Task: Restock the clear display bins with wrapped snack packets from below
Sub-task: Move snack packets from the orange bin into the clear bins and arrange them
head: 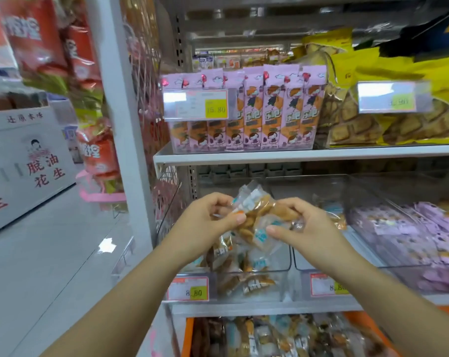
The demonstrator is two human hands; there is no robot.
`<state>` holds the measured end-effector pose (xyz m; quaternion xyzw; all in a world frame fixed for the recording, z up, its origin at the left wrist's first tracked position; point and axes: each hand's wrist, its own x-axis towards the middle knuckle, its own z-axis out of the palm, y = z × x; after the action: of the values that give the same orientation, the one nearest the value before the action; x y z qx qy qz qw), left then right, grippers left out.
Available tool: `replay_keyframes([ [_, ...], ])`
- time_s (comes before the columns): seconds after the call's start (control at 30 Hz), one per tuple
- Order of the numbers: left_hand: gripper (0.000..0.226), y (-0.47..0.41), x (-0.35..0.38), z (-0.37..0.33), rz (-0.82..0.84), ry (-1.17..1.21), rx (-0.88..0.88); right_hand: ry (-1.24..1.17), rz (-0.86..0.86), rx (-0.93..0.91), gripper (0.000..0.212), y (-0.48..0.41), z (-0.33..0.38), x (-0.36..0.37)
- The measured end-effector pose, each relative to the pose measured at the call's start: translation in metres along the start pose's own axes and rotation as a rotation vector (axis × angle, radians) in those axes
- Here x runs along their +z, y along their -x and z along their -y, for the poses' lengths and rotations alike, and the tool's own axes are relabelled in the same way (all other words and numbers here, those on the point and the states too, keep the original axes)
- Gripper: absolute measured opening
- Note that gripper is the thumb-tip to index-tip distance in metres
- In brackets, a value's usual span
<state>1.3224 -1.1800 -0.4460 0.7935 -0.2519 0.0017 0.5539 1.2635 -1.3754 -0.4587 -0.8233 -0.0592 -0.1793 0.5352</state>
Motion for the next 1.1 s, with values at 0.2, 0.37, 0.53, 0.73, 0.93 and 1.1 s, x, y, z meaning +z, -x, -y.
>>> replay_keyframes([
  [0.2,0.028,0.029,-0.014,0.006,-0.039,0.146,-0.117,-0.604,0.031,0.296,0.021,0.009,0.002,0.016],
  [0.37,0.026,0.035,0.006,0.015,0.016,0.579,-0.374,-0.779,0.076,0.388,0.038,0.02,0.003,0.029],
  [0.53,0.01,0.033,-0.002,0.019,-0.058,0.65,-0.376,-0.576,-0.162,0.369,0.02,0.015,0.0,0.007],
  [0.73,0.017,0.033,-0.009,0.026,-0.152,0.518,-0.342,-0.346,-0.172,0.218,0.027,0.011,0.014,-0.007],
  [0.93,0.024,0.037,0.006,0.024,-0.033,0.654,-0.345,-0.27,-0.013,0.146,0.021,0.015,0.017,0.018],
  [1.1,0.027,0.045,0.011,0.019,0.113,0.745,-0.325,-0.121,-0.131,0.192,0.027,0.016,0.005,0.027],
])
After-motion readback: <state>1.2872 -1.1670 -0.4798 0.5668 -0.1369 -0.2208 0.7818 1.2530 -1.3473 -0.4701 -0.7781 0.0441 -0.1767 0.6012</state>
